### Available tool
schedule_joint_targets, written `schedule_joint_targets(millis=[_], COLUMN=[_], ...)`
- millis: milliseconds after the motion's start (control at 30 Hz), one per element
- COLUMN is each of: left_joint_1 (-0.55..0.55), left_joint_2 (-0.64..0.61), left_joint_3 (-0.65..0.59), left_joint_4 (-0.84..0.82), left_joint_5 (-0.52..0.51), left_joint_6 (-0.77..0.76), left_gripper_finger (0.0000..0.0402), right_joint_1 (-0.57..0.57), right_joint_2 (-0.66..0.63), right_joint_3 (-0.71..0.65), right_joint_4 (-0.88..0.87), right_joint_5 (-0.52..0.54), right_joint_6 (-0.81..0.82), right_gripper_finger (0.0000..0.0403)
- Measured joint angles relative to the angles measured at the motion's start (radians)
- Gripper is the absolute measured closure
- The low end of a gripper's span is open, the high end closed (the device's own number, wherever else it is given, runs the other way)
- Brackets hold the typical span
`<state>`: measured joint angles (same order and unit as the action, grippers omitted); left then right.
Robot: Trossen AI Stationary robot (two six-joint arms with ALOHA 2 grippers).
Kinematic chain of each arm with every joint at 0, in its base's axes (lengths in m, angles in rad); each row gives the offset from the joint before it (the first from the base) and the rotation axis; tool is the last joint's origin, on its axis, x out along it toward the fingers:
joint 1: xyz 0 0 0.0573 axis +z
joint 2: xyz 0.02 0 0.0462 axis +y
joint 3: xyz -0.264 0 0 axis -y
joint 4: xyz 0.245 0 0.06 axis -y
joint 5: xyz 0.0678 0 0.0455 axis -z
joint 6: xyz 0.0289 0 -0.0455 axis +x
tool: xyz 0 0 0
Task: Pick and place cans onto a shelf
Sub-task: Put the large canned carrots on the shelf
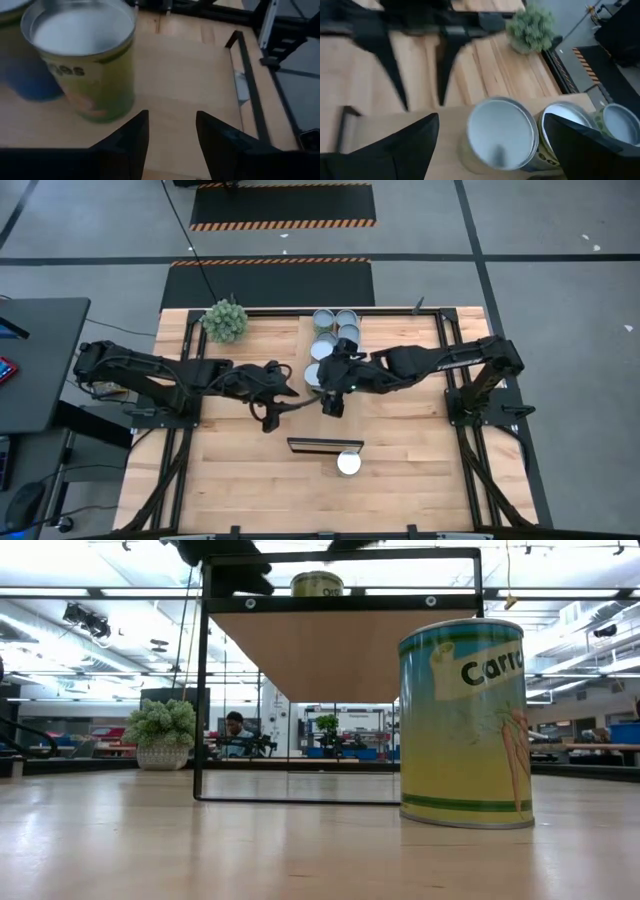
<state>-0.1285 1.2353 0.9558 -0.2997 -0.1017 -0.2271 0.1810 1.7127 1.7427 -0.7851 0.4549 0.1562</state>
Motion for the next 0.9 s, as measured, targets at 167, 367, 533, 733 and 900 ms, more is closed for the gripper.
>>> schedule_joint_targets(millis=[167, 367, 533, 733, 900], left_joint_1=[-0.013, -0.095, -0.210, -0.341, -0.451], left_joint_2=[-0.005, -0.025, -0.024, -0.010, 0.014], left_joint_3=[0.000, 0.000, 0.000, 0.000, 0.000], left_joint_4=[0.003, 0.086, 0.142, 0.127, 0.138], left_joint_5=[0.034, 0.054, 0.054, 0.041, 0.005], left_joint_6=[-0.013, 0.048, 0.113, 0.078, 0.017], left_gripper_finger=[0.0232, 0.0233, 0.0240, 0.0250, 0.0259], right_joint_1=[0.085, 0.227, 0.355, 0.483, 0.558], right_joint_2=[-0.002, -0.008, -0.007, 0.006, 0.006], right_joint_3=[0.061, 0.064, 0.050, 0.049, 0.027], right_joint_4=[-0.117, -0.291, -0.330, -0.398, -0.413], right_joint_5=[-0.001, -0.001, 0.035, 0.099, 0.112], right_joint_6=[0.076, 0.303, 0.485, 0.635, 0.705], right_gripper_finger=[0.0035, 0.0038, 0.0050, 0.0055, 0.0055])
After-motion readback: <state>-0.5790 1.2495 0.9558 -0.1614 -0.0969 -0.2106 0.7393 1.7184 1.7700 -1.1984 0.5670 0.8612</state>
